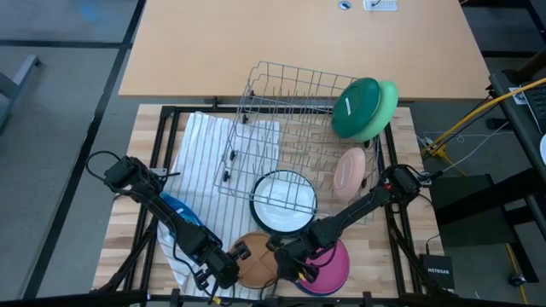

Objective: Sort dishes
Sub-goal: Put the brown plate in the dish rack

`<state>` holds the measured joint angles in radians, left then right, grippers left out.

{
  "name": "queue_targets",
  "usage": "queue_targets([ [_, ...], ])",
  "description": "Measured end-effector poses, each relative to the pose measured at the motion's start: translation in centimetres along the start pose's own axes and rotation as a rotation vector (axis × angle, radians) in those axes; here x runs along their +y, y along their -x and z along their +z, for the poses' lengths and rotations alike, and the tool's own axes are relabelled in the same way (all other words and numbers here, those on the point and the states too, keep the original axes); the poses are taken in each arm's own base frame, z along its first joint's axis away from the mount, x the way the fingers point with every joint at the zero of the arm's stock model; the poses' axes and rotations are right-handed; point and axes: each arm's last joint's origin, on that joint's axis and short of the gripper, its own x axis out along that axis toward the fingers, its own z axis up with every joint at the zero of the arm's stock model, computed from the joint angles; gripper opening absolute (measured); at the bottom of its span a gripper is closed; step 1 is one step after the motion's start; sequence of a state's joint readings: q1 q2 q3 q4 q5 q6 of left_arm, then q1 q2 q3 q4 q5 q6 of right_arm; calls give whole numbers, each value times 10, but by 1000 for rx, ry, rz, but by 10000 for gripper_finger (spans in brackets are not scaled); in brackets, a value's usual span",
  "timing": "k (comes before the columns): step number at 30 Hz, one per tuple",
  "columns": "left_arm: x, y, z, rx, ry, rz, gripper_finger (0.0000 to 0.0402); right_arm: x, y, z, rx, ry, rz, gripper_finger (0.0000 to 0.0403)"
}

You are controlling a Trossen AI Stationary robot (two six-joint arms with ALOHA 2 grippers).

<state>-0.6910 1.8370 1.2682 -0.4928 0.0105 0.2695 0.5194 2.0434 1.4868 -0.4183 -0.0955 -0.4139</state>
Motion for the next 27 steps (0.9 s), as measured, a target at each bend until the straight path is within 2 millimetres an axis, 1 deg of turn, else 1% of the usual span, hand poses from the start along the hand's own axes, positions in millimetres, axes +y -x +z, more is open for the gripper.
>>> queue_targets([
  [3, 0, 0, 0, -4, 0, 2, 11, 1, 0, 1, -25, 47, 46, 33],
  [8, 0, 0, 0, -4, 54, 6, 27, 1, 0, 1, -35, 76, 52, 32],
  [13, 2, 0, -1, 17, 236, 64, 64, 0, 0, 1, -34, 85, 42, 33],
  [15, 1, 1, -4, 50, 299, 89, 81, -1, 0, 1, -33, 84, 32, 33],
  [21, -1, 2, -14, 160, 369, 91, 122, -3, 0, 1, -14, 84, -12, 33],
  [27, -2, 3, -16, 182, 418, 90, 129, -3, 0, 1, -17, 86, -20, 26],
])
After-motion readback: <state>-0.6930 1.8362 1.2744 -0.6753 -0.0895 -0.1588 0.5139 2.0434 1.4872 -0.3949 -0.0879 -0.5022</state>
